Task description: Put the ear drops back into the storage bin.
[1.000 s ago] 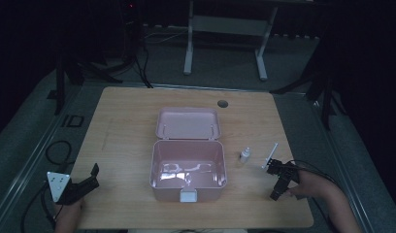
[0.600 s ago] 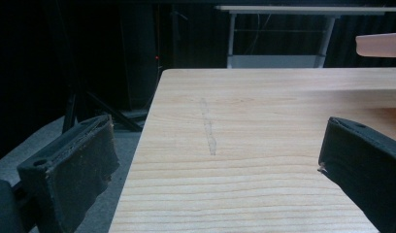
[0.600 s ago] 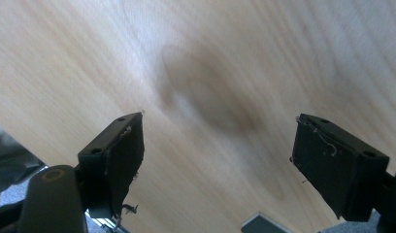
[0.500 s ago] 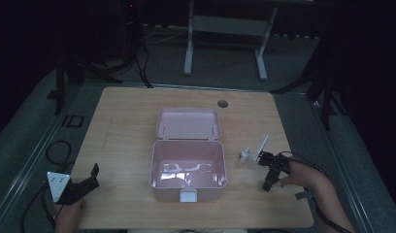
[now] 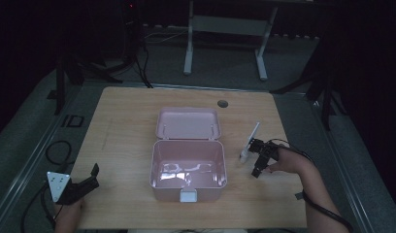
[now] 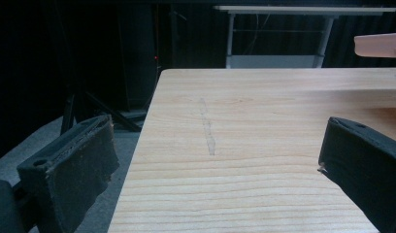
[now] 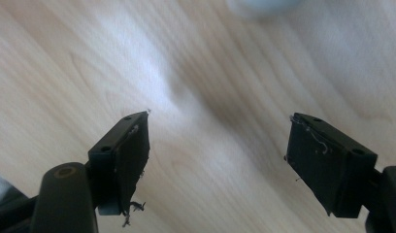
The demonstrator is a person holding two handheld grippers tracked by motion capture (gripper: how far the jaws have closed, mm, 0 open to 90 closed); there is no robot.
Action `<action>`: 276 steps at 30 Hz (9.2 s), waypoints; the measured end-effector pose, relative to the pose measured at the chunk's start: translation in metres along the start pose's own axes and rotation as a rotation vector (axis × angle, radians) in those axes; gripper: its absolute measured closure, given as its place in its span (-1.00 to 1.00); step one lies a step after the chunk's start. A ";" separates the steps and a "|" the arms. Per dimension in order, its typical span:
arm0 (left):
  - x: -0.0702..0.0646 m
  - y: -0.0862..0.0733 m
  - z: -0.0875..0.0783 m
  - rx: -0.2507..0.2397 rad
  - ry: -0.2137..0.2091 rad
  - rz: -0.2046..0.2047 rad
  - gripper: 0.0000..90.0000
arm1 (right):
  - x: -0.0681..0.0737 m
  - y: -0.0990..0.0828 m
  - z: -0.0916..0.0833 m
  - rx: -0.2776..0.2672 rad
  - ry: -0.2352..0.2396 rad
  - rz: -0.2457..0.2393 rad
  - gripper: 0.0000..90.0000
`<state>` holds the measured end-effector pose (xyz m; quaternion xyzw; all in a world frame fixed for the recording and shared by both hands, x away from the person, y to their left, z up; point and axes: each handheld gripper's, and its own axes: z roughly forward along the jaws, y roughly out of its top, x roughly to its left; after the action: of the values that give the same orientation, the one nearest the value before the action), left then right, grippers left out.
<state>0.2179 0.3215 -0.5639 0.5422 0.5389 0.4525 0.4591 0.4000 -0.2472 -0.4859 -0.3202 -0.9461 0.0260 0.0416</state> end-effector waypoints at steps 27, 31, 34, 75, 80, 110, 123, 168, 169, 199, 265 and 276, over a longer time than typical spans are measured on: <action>0.000 0.000 0.000 -0.001 0.000 0.004 -0.99 | -0.014 0.061 0.004 -0.009 -0.041 -0.022 -0.01; 0.000 0.000 0.000 -0.001 -0.001 0.005 -0.99 | -0.013 0.065 0.008 0.011 -0.042 -0.029 0.18; 0.000 0.000 0.000 -0.001 -0.001 0.006 -0.99 | -0.012 0.066 0.011 0.027 -0.039 -0.043 0.26; -0.001 0.000 0.000 0.004 0.002 0.016 -0.99 | 0.041 0.007 -0.009 0.048 -0.088 -0.561 0.32; -0.001 0.000 0.000 0.003 0.002 0.015 -0.99 | 0.052 0.004 -0.018 0.040 -0.093 -0.615 0.32; -0.001 0.000 0.000 0.004 0.010 0.007 -0.99 | 0.108 0.017 -0.097 0.018 -0.110 -0.654 0.32; -0.001 0.000 0.000 0.005 0.009 0.004 -0.99 | 0.139 0.043 -0.124 -0.035 -0.128 -0.715 0.32; -0.001 0.000 0.000 0.001 0.001 0.004 -0.99 | 0.162 0.113 -0.017 0.089 -0.104 -0.876 0.32; -0.001 0.000 0.000 0.002 0.001 0.005 -0.99 | 0.162 0.113 -0.015 0.093 -0.098 -0.869 0.32; -0.001 0.000 0.000 0.002 -0.001 0.008 -0.99 | 0.160 0.114 0.002 0.105 -0.097 -0.843 0.30; -0.001 0.000 0.000 0.007 0.001 0.015 -0.99 | 0.040 -0.022 -0.009 -0.546 -0.134 -0.301 -0.69; -0.001 0.000 0.000 0.004 0.001 0.016 -0.99 | 0.032 -0.051 0.026 -0.652 -0.183 -0.163 -0.70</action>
<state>0.2179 0.3202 -0.5637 0.5472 0.5359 0.4553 0.4539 0.3417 -0.2686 -0.5063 -0.2365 -0.9268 -0.2526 -0.1461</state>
